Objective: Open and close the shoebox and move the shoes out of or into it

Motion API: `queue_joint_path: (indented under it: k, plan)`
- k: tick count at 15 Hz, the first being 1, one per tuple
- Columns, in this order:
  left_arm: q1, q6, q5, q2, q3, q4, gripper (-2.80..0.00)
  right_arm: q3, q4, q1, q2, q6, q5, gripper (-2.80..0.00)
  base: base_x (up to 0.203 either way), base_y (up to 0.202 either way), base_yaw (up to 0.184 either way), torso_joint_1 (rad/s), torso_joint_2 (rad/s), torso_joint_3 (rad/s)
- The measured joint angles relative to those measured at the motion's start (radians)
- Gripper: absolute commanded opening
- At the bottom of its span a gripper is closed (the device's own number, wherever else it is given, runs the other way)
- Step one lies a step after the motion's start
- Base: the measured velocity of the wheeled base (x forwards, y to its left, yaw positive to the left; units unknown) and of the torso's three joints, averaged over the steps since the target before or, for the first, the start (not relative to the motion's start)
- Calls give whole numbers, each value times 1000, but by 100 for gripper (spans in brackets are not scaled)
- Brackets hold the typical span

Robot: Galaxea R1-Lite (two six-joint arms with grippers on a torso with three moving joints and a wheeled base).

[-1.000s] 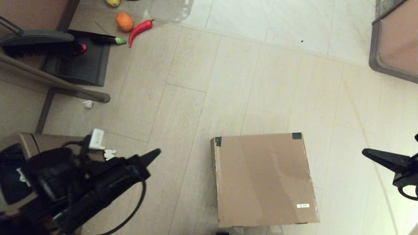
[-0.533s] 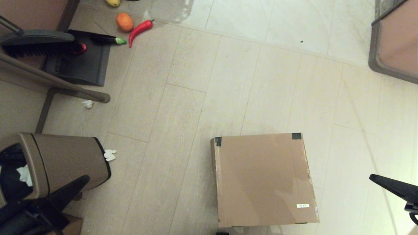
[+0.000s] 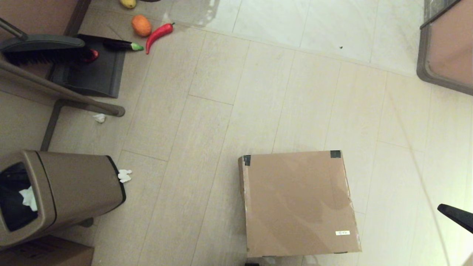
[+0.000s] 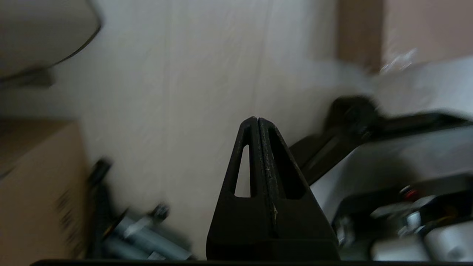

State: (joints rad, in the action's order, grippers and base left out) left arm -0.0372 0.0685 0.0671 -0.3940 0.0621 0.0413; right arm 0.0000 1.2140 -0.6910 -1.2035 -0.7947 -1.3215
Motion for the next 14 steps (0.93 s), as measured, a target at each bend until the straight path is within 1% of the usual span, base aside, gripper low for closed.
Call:
queue_joint_path:
  k: [1, 2, 5, 7, 9, 10, 11, 13, 14]
  plan:
    - [8, 3, -16, 79, 1, 63, -280, 0, -2, -3, 8, 0, 0, -280, 0, 0, 0, 0, 0, 0]
    - [16, 4, -25, 154, 1, 92, -280, 0, -2, -9, 13, 0, 1, -280, 0, 0, 0, 0, 0, 0]
    - [35, 1, -50, 310, -4, 103, -280, 0, -20, -25, 20, 1, 3, -280, 0, 0, 0, 0, 0, 0]
    - [37, 0, -51, 358, -5, 103, -280, 0, -24, -30, 22, 0, 2, -280, 0, 0, 0, 0, 0, 0]
    - [38, 0, -52, 381, -7, 105, -280, 0, -63, -33, 22, 0, 12, -280, 0, 0, 0, 0, 0, 0]
    - [39, -1, -52, 387, -7, 106, -280, 0, -84, -34, 22, 1, 35, -280, 0, 0, 0, 0, 0, 0]
    - [39, -1, -52, 392, -7, 107, -280, 0, -100, -34, 22, 3, 78, -280, 0, 0, 0, 0, 0, 0]
    - [39, -1, -52, 396, -7, 108, -280, -1, -161, -32, 22, 7, 212, -280, 0, 0, 0, 0, 0, 0]
    - [39, -1, -52, 397, -7, 108, -280, -3, -236, -14, 29, 24, 308, -280, 0, 0, 0, 0, 0, 0]
